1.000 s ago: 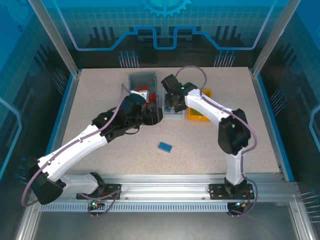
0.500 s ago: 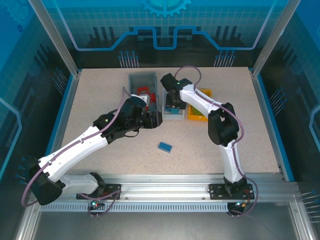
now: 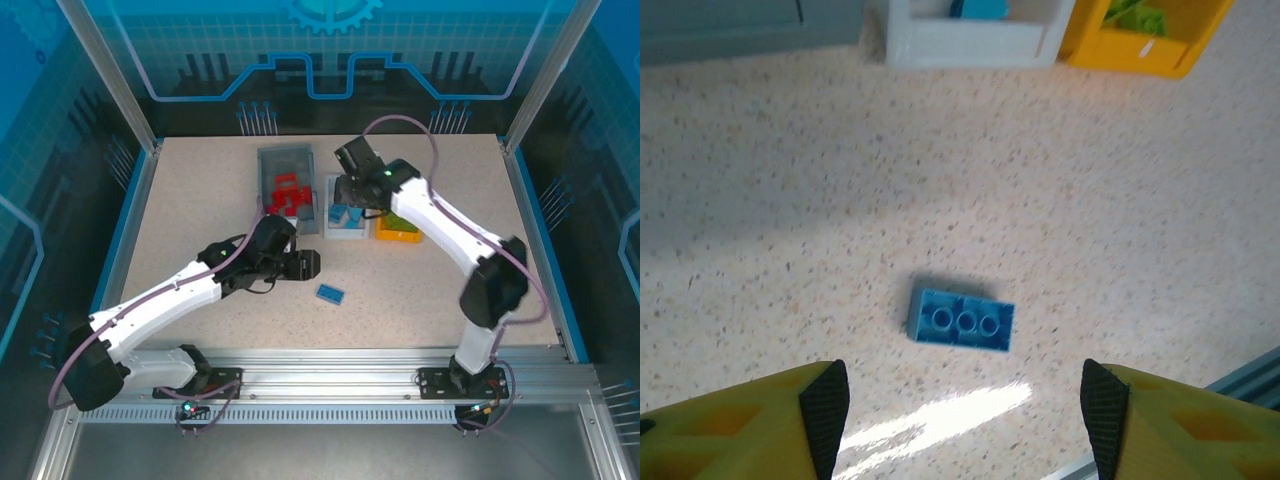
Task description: Sort the legos into containers by color
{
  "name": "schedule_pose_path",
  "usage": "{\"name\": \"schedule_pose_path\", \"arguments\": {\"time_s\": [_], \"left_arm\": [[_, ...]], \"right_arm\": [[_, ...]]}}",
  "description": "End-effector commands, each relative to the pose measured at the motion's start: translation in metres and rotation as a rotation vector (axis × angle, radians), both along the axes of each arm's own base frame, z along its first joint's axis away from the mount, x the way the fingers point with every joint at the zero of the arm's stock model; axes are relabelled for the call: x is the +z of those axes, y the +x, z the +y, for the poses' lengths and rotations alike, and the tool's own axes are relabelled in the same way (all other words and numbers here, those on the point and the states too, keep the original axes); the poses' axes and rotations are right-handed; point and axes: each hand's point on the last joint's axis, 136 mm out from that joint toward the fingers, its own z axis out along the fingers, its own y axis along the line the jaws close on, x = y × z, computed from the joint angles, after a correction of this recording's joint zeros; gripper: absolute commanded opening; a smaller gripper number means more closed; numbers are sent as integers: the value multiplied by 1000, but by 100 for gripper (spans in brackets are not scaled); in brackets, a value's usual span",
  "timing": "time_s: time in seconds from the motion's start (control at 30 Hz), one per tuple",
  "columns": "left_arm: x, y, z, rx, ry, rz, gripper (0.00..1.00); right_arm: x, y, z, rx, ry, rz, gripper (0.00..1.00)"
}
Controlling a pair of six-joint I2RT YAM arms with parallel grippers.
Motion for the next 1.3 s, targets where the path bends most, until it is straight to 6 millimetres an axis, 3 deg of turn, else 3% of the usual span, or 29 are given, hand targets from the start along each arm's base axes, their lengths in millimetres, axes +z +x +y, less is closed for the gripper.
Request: {"name": "schedule_pose_path", "arguments": {"time_s": [0.0, 0.07, 0.2, 0.3, 0.4, 0.57, 0.73, 0.83, 0.97, 1.13, 1.27], "left_arm": [[-15, -17, 3, -26, 22, 37, 66], [-20, -22, 10, 1, 33, 40, 66], [-28, -32, 44, 142, 66, 47, 66], [-32, -45, 62, 237, 15, 54, 66], [-36, -59, 77, 307, -51, 67, 65], [-32, -72, 97, 365, -107, 41, 65], [-27, -75, 103, 376, -105, 33, 65], [-26, -74, 101, 375, -115, 29, 65], [-24, -71, 97, 365, -122, 23, 65], [-15, -66, 92, 346, -120, 3, 64], [5, -56, 82, 296, -122, -44, 64]], "right_arm": [[8, -31, 14, 161, 7, -79, 62], [1, -57, 33, 335, 25, -95, 65], [-47, -124, 68, 715, -35, -14, 69], [-86, -160, 68, 872, -147, 63, 72], [-117, -178, 63, 959, -197, 151, 76], [-155, -173, 63, 1006, -304, 242, 77], [-178, -166, 75, 1029, -340, 304, 75], [-189, -163, 74, 1016, -364, 332, 70], [-198, -162, 73, 991, -376, 349, 47], [-183, -152, 71, 927, -382, 295, 34], [-132, -119, 60, 760, -338, 176, 31]]}}
